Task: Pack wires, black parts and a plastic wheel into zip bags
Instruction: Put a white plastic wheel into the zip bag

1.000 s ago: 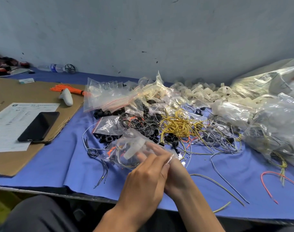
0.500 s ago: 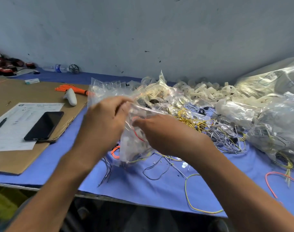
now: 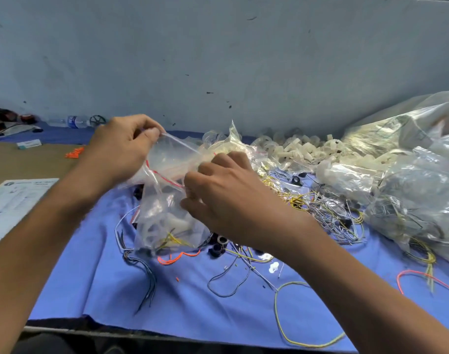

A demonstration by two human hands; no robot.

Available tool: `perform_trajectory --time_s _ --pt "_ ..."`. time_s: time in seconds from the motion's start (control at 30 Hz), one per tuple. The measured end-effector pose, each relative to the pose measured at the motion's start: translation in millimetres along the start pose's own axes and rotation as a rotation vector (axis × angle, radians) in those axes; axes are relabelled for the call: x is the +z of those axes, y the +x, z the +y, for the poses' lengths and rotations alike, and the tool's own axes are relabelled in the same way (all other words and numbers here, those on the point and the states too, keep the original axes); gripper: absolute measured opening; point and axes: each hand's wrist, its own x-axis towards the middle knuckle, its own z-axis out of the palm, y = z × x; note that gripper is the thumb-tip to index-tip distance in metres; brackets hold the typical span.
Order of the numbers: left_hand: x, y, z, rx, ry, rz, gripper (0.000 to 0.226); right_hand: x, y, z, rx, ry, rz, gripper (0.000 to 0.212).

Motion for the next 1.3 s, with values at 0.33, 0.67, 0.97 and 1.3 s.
perform_trajectory --time_s 0.33,0.67,0.97,1.3 --pt "31 14 -19 0.040 -0.015 0.380 0.026 105 -5 99 0.398 0.618 0.410 0.018" --pt "76 32 -53 0.042 -0.152 0.375 0.028 224 40 243 0.804 0.646 -0.191 0.029" --pt "82 32 -59 0.058 -0.195 0.310 0.034 246 70 263 0.941 0.828 -0.178 0.027" --pt "69 6 -30 0.066 -0.083 0.217 0.026 166 19 255 0.897 1.111 0.169 0.031"
